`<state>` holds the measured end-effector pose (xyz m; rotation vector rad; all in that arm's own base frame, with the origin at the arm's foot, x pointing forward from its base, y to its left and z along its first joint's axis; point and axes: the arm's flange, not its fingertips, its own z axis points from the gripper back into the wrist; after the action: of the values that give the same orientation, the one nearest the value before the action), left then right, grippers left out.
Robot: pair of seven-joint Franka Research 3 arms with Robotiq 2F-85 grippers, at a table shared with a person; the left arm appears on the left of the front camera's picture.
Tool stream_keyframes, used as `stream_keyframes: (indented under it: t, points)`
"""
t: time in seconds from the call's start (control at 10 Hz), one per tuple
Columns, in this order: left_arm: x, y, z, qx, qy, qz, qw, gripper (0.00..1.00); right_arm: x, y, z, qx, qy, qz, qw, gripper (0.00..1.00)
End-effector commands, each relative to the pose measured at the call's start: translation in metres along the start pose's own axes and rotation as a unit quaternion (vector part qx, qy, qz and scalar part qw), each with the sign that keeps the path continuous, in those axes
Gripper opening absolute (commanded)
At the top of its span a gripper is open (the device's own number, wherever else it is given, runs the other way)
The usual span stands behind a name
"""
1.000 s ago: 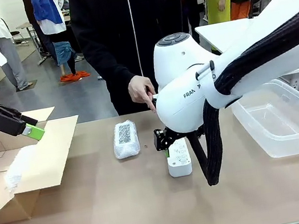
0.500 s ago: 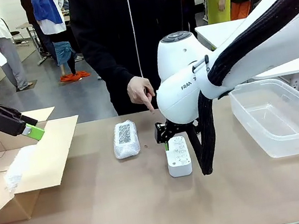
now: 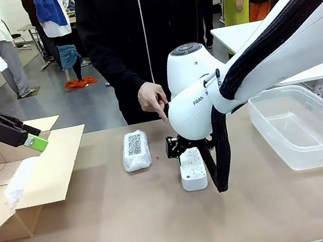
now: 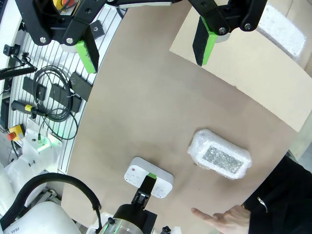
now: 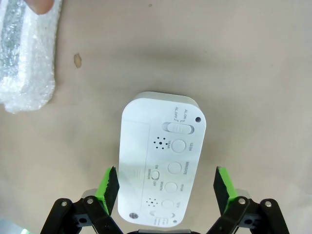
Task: Separate and place wrapped and unwrapped clocks.
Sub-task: Pick up the Digital clock indicated by the person.
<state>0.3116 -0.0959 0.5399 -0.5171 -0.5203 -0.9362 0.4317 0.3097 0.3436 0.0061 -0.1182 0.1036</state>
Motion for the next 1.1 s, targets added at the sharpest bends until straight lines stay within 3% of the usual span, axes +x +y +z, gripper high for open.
stream_keyframes:
  t: [0.0,1.0]
  points:
    - [0.000,-0.001,0.001,-0.005,-0.005,0.004,1.000,1.00,0.006,0.011,-0.009,-0.010,-0.009,-0.011,1.000,1.00]
    - [0.000,-0.001,0.001,-0.005,-0.005,0.004,1.000,1.00,0.006,0.015,-0.038,-0.006,0.003,-0.011,1.000,1.00]
